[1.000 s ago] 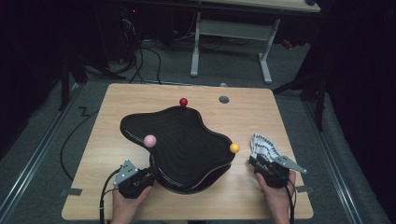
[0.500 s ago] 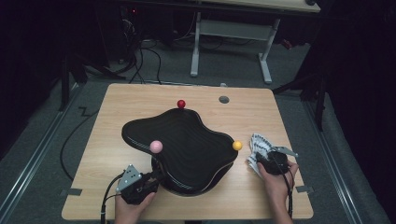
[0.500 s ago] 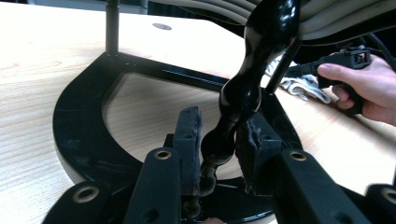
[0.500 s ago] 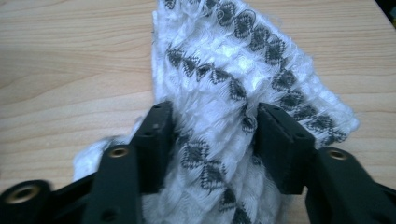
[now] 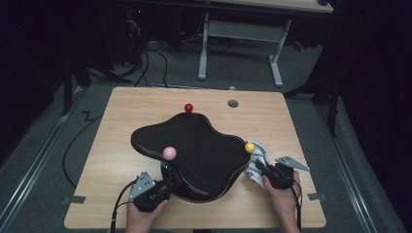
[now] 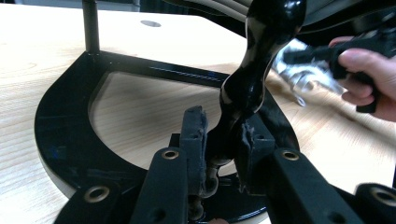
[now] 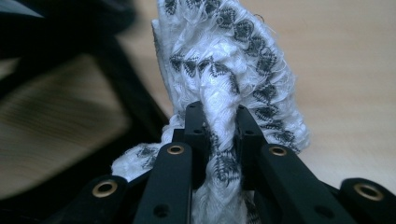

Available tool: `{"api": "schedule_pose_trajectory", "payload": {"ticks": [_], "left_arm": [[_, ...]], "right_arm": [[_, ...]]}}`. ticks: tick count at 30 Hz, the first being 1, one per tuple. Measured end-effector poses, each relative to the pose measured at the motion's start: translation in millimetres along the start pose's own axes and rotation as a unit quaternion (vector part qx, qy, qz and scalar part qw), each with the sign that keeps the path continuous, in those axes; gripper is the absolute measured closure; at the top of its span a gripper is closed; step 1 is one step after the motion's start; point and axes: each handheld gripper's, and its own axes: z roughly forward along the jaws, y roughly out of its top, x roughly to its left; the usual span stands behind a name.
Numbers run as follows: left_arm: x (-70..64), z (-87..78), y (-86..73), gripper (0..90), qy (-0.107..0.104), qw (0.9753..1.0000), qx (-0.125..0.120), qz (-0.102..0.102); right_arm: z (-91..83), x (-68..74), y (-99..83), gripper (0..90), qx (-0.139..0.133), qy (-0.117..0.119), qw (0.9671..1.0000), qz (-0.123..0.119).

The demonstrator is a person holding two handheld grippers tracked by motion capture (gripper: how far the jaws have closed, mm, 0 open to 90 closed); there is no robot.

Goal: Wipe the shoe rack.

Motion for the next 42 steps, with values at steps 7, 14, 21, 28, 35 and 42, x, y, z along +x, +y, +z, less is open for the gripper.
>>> {"api": "schedule_pose_trajectory", "payload": {"ticks": [7,14,21,28,35,42], "left_arm": [[-2.3,7.2,1.7,74.9,-0.006,1.0,0.003,0.001],[-6.6,19.2,4.3,74.9,-0.012,0.9999,0.004,0.002],[-12.8,35.9,7.4,74.9,-0.02,0.9998,0.003,0.002],[-16.0,49.7,11.0,75.0,-0.022,0.9997,0.005,0.004],[-21.1,66.8,14.9,75.0,-0.025,0.9996,0.005,0.011],[-30.2,82.1,19.0,75.1,-0.019,0.9997,0.009,0.013]], "right_arm": [[-21.5,25.6,14.6,80.9,-0.059,0.028,0.9961,-0.06],[-36.5,34.7,18.6,80.9,-0.082,0.058,0.9914,-0.083],[-54.0,55.9,26.9,80.8,-0.099,0.104,0.9813,-0.128],[-72.3,64.1,32.7,80.8,-0.111,0.116,0.9786,-0.129],[-97.6,66.4,35.6,80.8,-0.128,0.113,0.9781,-0.118],[-113.4,68.7,36.7,80.8,-0.148,0.122,0.9766,-0.097]]}}
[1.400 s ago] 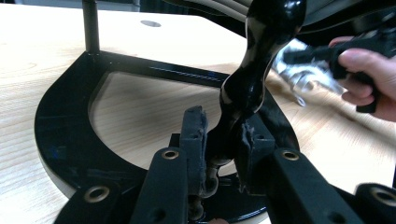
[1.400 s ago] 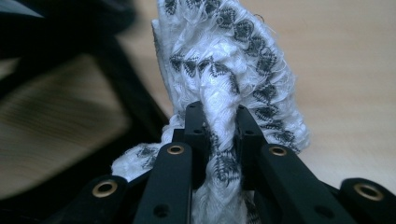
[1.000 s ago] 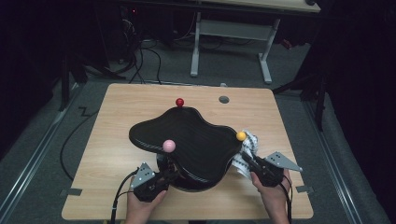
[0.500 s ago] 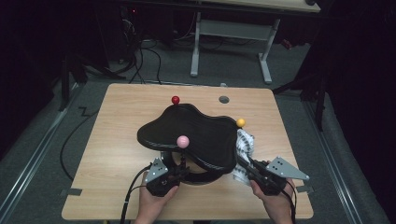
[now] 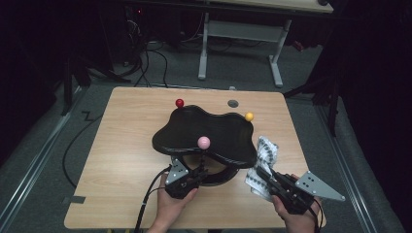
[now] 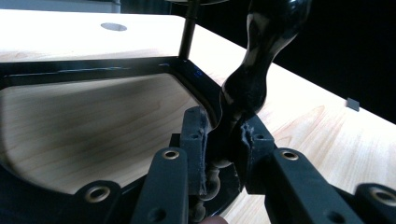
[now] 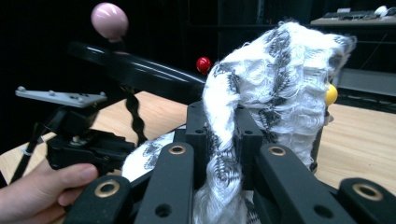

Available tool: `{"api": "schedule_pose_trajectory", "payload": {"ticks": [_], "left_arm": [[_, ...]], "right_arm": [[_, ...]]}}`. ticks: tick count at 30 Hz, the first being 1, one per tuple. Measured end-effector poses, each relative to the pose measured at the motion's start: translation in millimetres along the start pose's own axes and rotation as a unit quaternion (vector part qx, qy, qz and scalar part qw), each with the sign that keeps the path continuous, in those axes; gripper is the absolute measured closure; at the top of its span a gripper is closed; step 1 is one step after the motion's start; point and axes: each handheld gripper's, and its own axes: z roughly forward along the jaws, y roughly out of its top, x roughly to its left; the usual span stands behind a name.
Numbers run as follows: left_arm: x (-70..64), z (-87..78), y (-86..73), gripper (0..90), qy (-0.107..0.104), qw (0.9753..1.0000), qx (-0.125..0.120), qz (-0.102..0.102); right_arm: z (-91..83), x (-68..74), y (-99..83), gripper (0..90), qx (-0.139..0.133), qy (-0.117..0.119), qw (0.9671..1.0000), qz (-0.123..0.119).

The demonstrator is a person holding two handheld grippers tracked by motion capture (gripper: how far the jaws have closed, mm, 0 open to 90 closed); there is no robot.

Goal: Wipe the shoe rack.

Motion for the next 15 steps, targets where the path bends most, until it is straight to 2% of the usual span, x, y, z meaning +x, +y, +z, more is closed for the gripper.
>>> {"api": "schedule_pose_trajectory", "payload": {"ticks": [1,5,8,11,13,15], "left_arm": [[-1.6,1.8,0.4,75.1,0.001,1.0,-0.002,-0.002],[-6.2,4.5,2.0,75.1,0.018,0.9995,0.003,0.026],[-9.3,4.8,1.9,75.2,0.03,0.999,0.004,0.033],[-11.3,6.5,1.7,75.1,0.037,0.9988,0.0,0.033],[-11.7,6.7,1.8,75.2,0.037,0.9987,0.002,0.036],[-12.6,7.6,1.7,75.2,0.036,0.9988,0.0,0.033]], "right_arm": [[-1.6,2.1,1.7,80.8,-0.002,0.001,1.0,-0.001],[-3.9,12.1,7.6,80.7,-0.007,0.008,0.9999,-0.01],[-1.1,22.1,11.5,80.7,-0.008,0.016,0.9996,-0.024],[4.3,30.6,14.6,80.7,-0.011,0.031,0.9989,-0.032],[8.6,35.9,15.8,80.7,-0.013,0.042,0.9985,-0.034],[16.7,43.9,17.0,80.7,-0.011,0.056,0.9974,-0.044]]}}
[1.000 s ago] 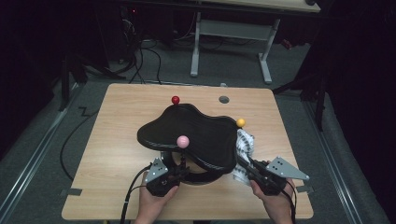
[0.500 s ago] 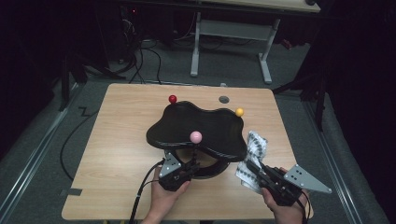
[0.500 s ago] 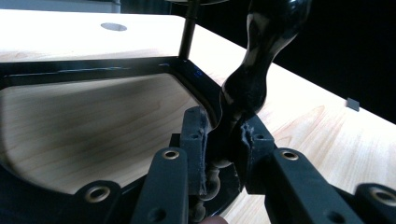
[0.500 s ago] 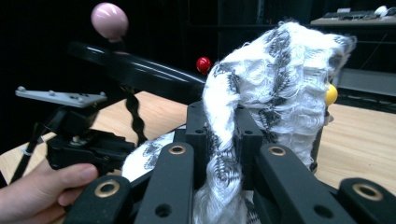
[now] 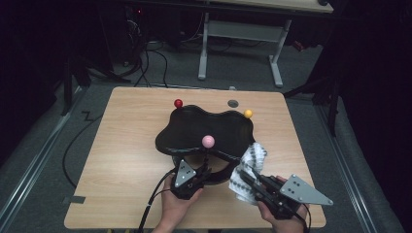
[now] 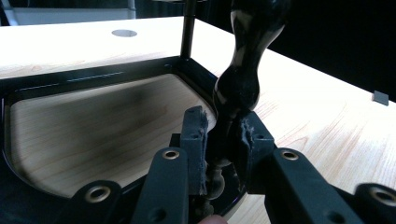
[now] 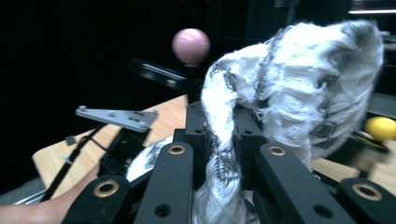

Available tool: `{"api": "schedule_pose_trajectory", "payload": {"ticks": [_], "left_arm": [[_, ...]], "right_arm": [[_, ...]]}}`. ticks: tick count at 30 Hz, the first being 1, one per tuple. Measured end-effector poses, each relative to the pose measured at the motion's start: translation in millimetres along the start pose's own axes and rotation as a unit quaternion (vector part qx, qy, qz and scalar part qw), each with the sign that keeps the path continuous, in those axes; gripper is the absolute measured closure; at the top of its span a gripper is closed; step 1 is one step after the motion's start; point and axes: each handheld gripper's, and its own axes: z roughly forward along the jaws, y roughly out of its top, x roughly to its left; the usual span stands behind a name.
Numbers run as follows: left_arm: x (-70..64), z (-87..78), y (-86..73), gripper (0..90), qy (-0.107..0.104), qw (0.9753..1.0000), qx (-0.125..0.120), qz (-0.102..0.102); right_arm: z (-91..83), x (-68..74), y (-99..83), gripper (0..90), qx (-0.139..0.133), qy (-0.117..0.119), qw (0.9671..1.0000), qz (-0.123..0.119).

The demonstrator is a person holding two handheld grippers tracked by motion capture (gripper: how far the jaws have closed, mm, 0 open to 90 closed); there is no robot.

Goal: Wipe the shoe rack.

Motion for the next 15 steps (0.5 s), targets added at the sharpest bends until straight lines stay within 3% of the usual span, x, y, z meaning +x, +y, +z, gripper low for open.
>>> {"api": "schedule_pose_trajectory", "payload": {"ticks": [3,11,15], "left_arm": [[-1.6,1.0,-0.7,75.2,-0.001,1.0,-0.003,0.002],[-4.2,1.3,-2.6,75.2,0.007,0.9999,-0.01,0.012],[-3.2,-0.4,-2.6,75.3,0.012,0.9999,-0.008,0.004]], "right_arm": [[16.2,9.7,1.9,80.7,0.011,0.0,0.9997,-0.021],[59.6,22.9,6.7,80.7,0.043,-0.001,0.9984,-0.037],[65.5,24.8,8.2,80.5,0.043,-0.002,0.9982,-0.042]]}}
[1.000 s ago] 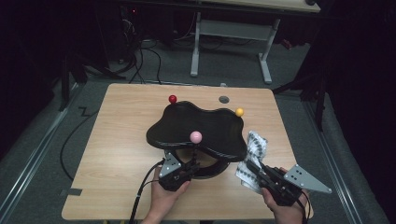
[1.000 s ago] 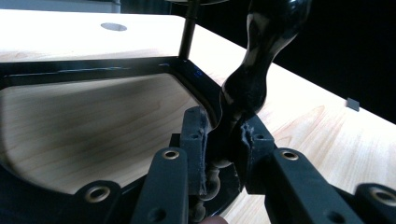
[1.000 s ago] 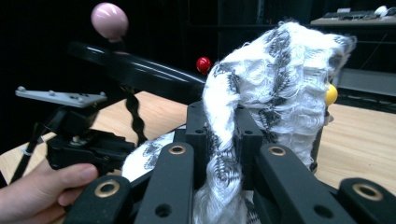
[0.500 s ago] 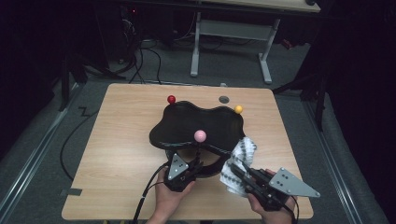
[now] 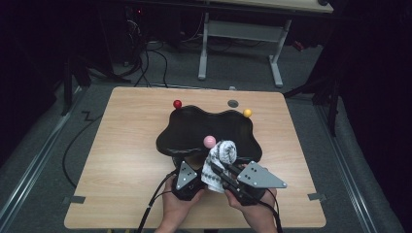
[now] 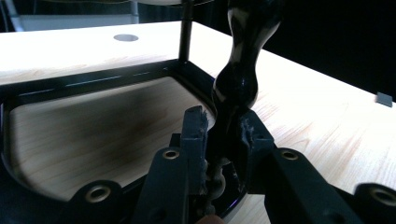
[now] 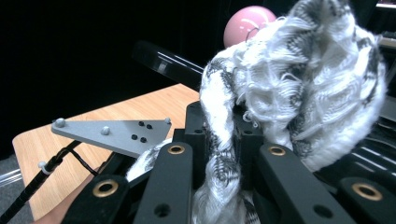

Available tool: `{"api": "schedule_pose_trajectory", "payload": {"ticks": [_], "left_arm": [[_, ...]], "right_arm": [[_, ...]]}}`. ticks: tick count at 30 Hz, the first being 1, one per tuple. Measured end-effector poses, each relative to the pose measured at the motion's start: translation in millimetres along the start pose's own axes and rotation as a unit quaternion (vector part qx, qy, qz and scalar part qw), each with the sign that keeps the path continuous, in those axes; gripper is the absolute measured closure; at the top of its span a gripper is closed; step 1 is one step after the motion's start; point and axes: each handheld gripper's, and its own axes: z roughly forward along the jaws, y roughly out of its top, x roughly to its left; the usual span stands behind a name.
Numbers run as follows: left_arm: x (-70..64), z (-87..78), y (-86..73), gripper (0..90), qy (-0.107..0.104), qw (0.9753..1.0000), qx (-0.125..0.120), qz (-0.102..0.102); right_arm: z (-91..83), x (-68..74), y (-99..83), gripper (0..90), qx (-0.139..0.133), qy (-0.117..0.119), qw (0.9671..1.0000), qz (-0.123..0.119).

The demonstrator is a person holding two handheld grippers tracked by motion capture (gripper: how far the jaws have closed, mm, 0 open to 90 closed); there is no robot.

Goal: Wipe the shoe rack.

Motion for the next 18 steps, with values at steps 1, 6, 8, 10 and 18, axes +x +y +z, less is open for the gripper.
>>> {"api": "schedule_pose_trajectory", "payload": {"ticks": [1,6,8,10,18], "left_arm": [[0.6,-1.4,0.0,75.3,0.002,1.0,0.003,-0.001],[5.6,-7.6,-0.2,75.3,0.011,0.9999,0.005,-0.006],[8.8,-10.9,-0.9,75.3,0.011,0.9999,0.004,-0.011],[11.1,-14.1,-1.2,75.3,0.013,0.9998,0.007,-0.013],[23.7,-33.1,-4.5,75.1,0.017,0.9995,0.013,-0.022]], "right_arm": [[-1.7,0.5,-0.3,80.4,0.0,0.0,1.0,0.0],[-20.5,1.5,-3.7,80.5,-0.013,-0.009,0.9997,-0.019],[-30.4,3.5,-6.3,80.4,-0.02,-0.017,0.9992,-0.029],[-37.6,3.0,-8.4,80.4,-0.023,-0.023,0.9988,-0.036],[-58.2,-10.8,-18.0,80.2,-0.051,-0.038,0.9971,-0.042]]}}
